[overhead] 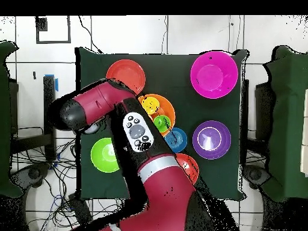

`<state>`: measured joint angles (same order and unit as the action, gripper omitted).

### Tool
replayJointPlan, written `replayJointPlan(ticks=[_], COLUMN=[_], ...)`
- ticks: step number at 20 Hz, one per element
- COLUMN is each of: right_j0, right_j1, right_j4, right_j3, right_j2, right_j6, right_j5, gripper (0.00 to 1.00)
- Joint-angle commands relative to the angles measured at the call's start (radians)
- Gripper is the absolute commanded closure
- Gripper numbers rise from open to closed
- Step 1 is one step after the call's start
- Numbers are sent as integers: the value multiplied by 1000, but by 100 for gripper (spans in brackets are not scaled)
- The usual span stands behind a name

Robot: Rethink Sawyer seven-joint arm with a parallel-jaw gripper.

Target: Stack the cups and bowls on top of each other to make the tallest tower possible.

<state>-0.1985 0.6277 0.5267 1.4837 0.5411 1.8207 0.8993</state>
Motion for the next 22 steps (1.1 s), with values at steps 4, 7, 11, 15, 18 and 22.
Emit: replayJointPlan(ticks=[4,7,11,15,18,22], right_j0=[-29,-34,-41,-37,-29,-30], right_j1=[-162,-202,-230,-212,-187,-176], right_j4=[79,92,111,134,141,153], right_j3=[-207,-265,-330,-391,-420,-450], right_j2=[44,56,74,68,59,54], right_j6=[-340,-374,-444,-501,-518,-549], right_j5=[188,205,228,281,323,364], gripper=[0,0,0,0,0,0])
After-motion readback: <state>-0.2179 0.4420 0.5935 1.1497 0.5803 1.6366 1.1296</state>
